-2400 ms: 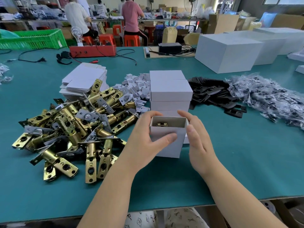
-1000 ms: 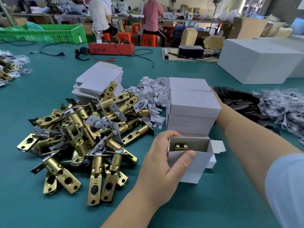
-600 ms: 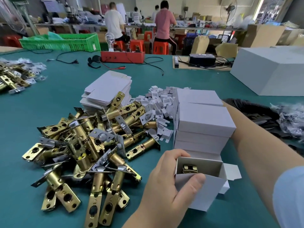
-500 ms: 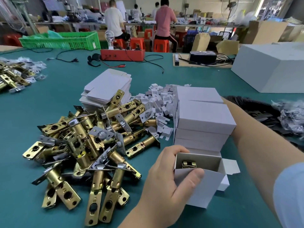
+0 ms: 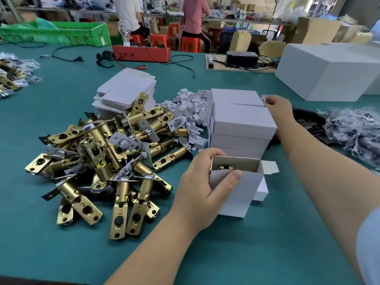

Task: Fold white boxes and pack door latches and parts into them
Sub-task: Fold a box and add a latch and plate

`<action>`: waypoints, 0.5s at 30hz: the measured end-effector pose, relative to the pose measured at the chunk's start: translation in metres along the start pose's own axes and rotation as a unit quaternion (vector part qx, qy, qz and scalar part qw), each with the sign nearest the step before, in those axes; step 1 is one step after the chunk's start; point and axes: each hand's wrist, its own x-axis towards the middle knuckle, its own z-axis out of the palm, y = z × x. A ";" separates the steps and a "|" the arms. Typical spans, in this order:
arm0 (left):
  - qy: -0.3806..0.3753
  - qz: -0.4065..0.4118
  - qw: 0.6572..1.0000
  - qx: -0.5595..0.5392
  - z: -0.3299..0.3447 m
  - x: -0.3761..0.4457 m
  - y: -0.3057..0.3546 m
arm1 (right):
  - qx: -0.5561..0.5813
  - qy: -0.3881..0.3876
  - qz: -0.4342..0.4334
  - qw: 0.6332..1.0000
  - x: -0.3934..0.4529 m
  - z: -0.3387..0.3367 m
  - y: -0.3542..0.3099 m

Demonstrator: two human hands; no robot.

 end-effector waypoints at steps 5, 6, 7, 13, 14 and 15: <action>-0.002 0.002 1.000 -0.011 0.001 0.001 0.002 | 0.145 0.082 0.039 0.985 -0.039 -0.024 -0.006; -0.004 0.001 1.000 -0.014 0.001 0.001 0.002 | 0.172 0.089 0.037 0.980 -0.050 -0.029 -0.008; -0.005 0.001 1.000 -0.017 0.002 0.001 0.002 | 0.195 0.091 0.038 0.976 -0.064 -0.034 -0.012; 0.000 0.002 0.999 -0.034 0.003 0.001 0.005 | 0.223 0.038 -0.060 0.972 -0.146 -0.052 -0.043; 0.002 0.001 0.999 -0.033 0.003 0.000 0.006 | 0.231 0.021 -0.085 0.969 -0.156 -0.052 -0.049; 0.004 0.000 0.999 -0.034 0.003 0.000 0.006 | 0.235 0.006 -0.108 0.966 -0.166 -0.050 -0.056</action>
